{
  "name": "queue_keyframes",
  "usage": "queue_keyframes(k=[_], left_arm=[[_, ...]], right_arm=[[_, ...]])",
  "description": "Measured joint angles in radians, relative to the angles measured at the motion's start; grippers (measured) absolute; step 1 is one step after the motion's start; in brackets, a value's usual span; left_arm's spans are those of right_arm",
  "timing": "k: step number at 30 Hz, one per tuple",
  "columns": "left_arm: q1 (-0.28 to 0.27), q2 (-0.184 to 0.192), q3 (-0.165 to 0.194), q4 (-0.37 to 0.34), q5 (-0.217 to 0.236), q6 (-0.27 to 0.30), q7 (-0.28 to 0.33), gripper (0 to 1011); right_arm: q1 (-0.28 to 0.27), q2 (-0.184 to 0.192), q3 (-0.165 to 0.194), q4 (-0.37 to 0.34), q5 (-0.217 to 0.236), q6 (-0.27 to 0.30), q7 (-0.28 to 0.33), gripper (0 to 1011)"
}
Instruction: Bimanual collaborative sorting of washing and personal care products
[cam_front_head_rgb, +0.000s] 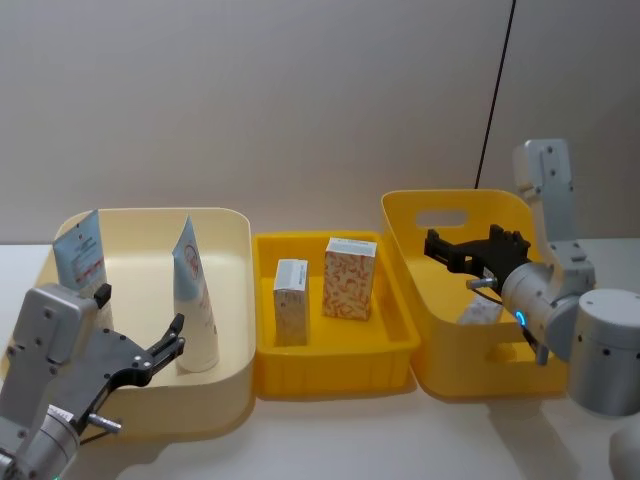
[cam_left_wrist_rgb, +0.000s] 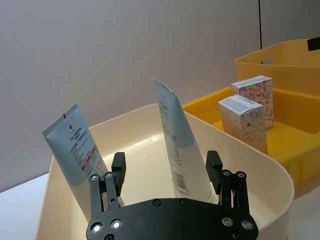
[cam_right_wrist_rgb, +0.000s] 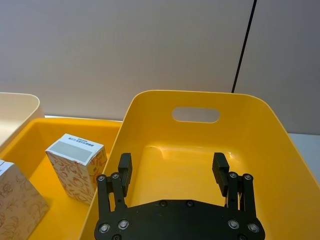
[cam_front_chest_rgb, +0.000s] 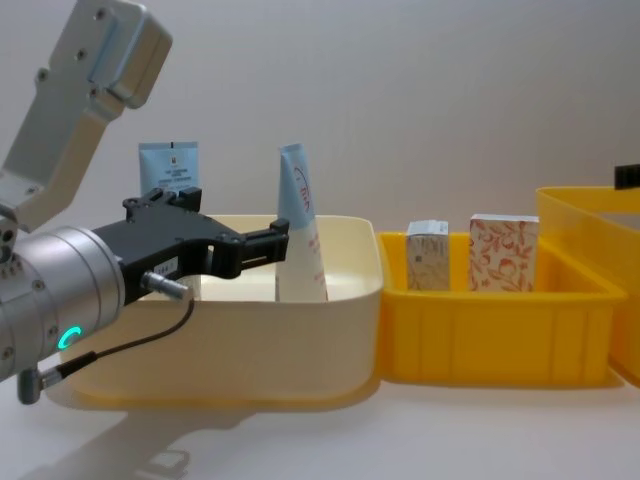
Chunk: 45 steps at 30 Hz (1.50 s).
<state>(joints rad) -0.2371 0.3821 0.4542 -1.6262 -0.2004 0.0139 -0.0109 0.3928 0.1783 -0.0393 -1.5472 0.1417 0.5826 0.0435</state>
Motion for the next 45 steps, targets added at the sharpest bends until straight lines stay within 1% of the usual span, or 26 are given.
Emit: queue_keyframes(k=[5,11,15,16,19,20,21,25,35,45], left_arm=[[0.0,0.0,0.0,0.0,0.0,0.0,0.0,1003],[0.0,0.0,0.0,0.0,0.0,0.0,0.0,1003],[0.0,0.0,0.0,0.0,0.0,0.0,0.0,1003],[0.0,0.0,0.0,0.0,0.0,0.0,0.0,1003],[0.0,0.0,0.0,0.0,0.0,0.0,0.0,1003],[0.0,0.0,0.0,0.0,0.0,0.0,0.0,1003],[0.0,0.0,0.0,0.0,0.0,0.0,0.0,1003],[0.0,0.0,0.0,0.0,0.0,0.0,0.0,1003],[0.0,0.0,0.0,0.0,0.0,0.0,0.0,1003],[0.0,0.0,0.0,0.0,0.0,0.0,0.0,1003]], right_arm=[[-0.007,0.001,0.008,-0.01,0.001,-0.003,0.004,1001],[-0.039,0.009,0.039,-0.057,0.008,-0.03,0.012,1001],[-0.075,0.02,0.075,-0.095,0.021,-0.061,0.025,1001],[-0.091,0.024,0.092,-0.11,0.029,-0.076,0.033,1001],[-0.121,0.032,0.124,-0.14,0.042,-0.098,0.045,1001],[-0.121,0.032,0.124,-0.14,0.042,-0.098,0.045,1001],[-0.133,0.035,0.139,-0.153,0.048,-0.108,0.05,1001],[-0.161,0.043,0.168,-0.18,0.063,-0.129,0.061,1001],[-0.195,0.052,0.205,-0.215,0.079,-0.156,0.074,1001],[-0.212,0.056,0.223,-0.231,0.086,-0.167,0.081,1001]])
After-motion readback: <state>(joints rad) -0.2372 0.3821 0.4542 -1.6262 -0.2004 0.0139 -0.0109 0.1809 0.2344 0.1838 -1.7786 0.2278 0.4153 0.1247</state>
